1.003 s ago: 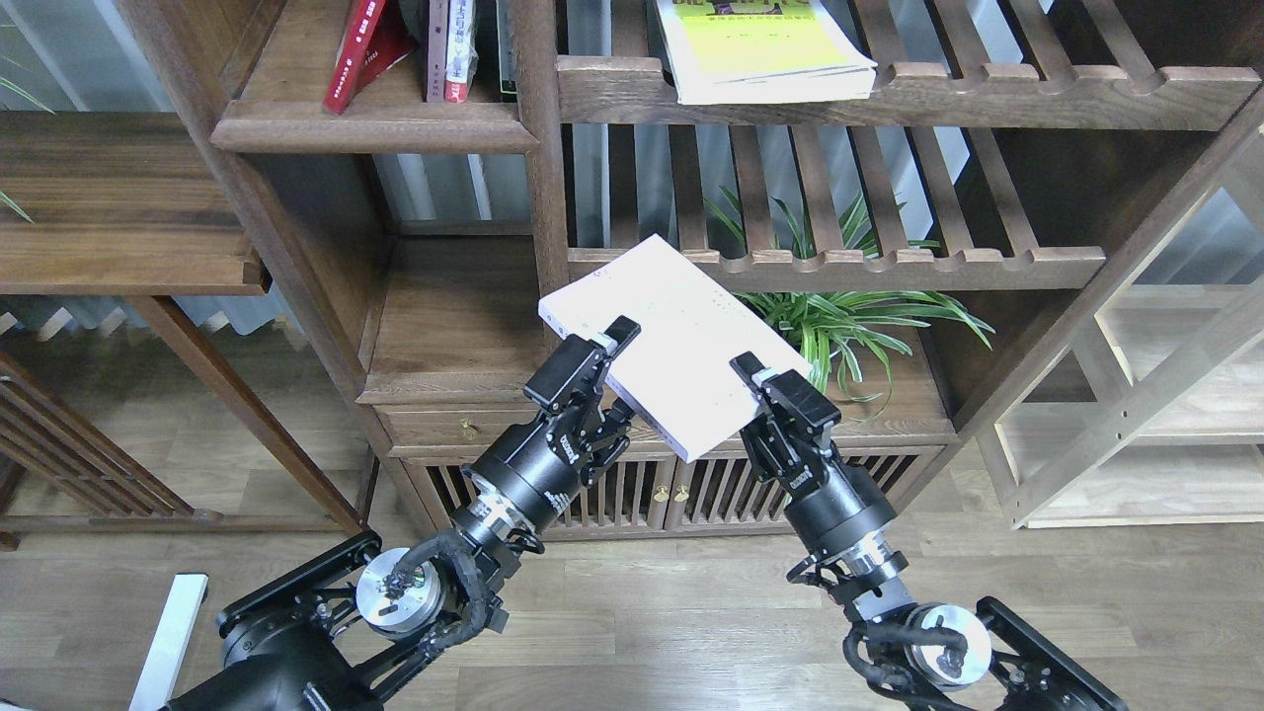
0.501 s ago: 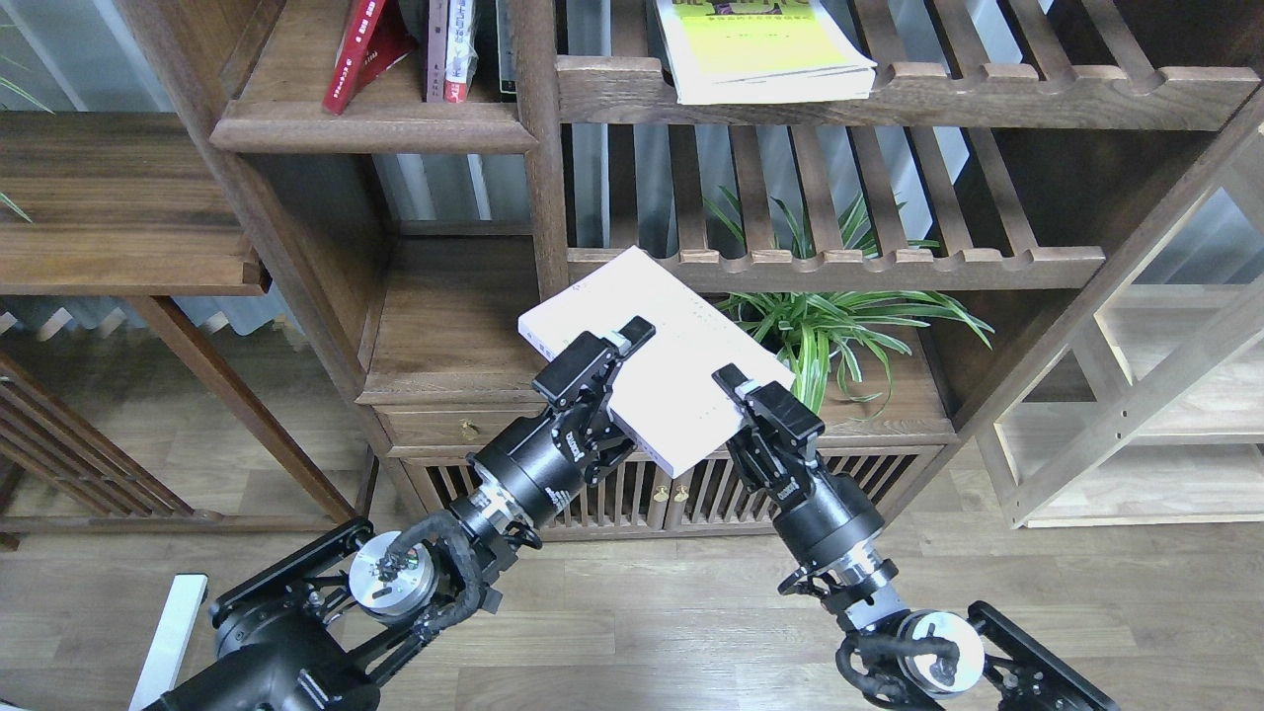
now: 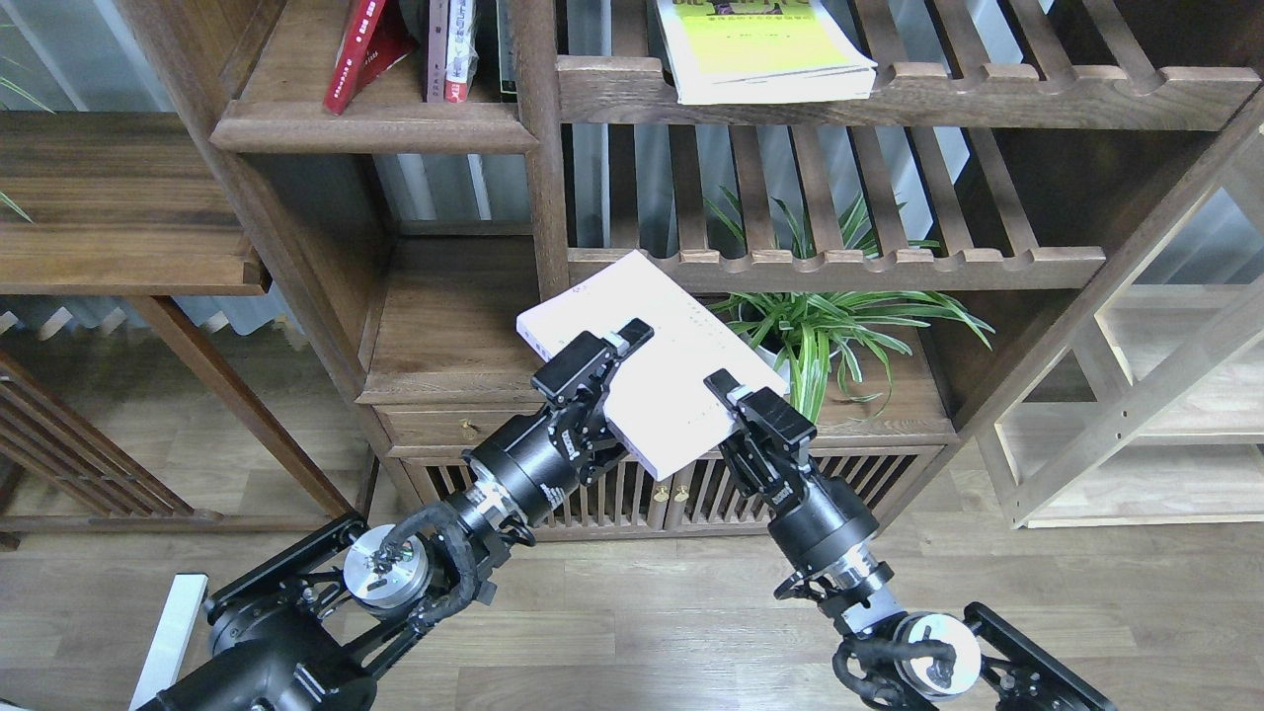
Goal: Organize books on shelf
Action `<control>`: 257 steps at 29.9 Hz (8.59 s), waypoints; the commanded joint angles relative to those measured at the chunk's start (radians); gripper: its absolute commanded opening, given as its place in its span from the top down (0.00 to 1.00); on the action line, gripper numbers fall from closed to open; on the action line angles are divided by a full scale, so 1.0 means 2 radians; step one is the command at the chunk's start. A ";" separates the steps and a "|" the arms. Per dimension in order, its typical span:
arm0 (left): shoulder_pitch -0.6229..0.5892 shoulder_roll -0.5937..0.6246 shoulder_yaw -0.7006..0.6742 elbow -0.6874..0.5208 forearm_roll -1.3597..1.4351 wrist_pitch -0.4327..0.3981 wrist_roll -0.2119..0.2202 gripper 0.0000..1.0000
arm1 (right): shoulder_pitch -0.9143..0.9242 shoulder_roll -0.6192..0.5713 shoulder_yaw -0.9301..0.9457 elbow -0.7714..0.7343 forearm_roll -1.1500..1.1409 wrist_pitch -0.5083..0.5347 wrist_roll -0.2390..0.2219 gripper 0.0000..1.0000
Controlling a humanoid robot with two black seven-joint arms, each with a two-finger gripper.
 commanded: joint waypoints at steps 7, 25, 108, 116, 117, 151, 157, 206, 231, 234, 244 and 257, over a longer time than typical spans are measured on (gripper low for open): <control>0.006 0.000 -0.008 -0.007 -0.001 0.002 0.000 0.16 | 0.000 0.001 0.001 0.000 0.000 0.000 0.000 0.97; 0.008 0.000 -0.006 -0.017 -0.002 -0.003 -0.001 0.59 | 0.008 0.002 0.000 0.000 -0.003 0.000 0.000 0.97; 0.052 0.262 -0.260 -0.266 0.511 -0.072 -0.007 0.97 | 0.037 -0.102 0.112 -0.166 -0.011 0.000 -0.002 0.02; 0.068 0.262 -0.340 -0.277 0.544 -0.072 -0.008 0.97 | 0.036 -0.103 0.112 -0.171 -0.011 0.000 -0.002 0.02; 0.069 0.263 -0.348 -0.280 0.545 -0.072 -0.008 0.97 | 0.036 -0.103 0.112 -0.172 -0.011 0.000 -0.003 0.02; 0.076 0.252 -0.510 -0.248 0.593 0.016 -0.028 0.97 | 0.045 -0.104 0.109 -0.188 -0.016 0.000 -0.004 0.02; 0.044 0.252 -0.485 -0.228 0.624 0.041 -0.031 0.97 | 0.050 -0.101 0.107 -0.188 -0.016 0.000 -0.004 0.02; -0.201 0.184 -0.211 -0.024 0.681 0.275 -0.096 0.92 | 0.052 -0.099 0.126 -0.191 -0.009 0.000 0.001 0.02; -0.311 0.161 -0.127 0.135 0.624 0.254 -0.126 0.83 | 0.048 -0.100 0.136 -0.188 -0.008 0.000 0.001 0.02; -0.311 0.160 -0.126 0.143 0.624 0.247 -0.131 0.83 | 0.048 -0.100 0.136 -0.188 -0.008 0.000 0.001 0.02; -0.317 0.152 -0.125 0.180 0.624 0.233 -0.142 0.74 | 0.051 -0.099 0.136 -0.188 -0.008 0.000 0.001 0.02; -0.316 0.148 -0.110 0.188 0.624 0.232 -0.153 0.57 | 0.054 -0.099 0.136 -0.188 -0.008 0.000 0.001 0.02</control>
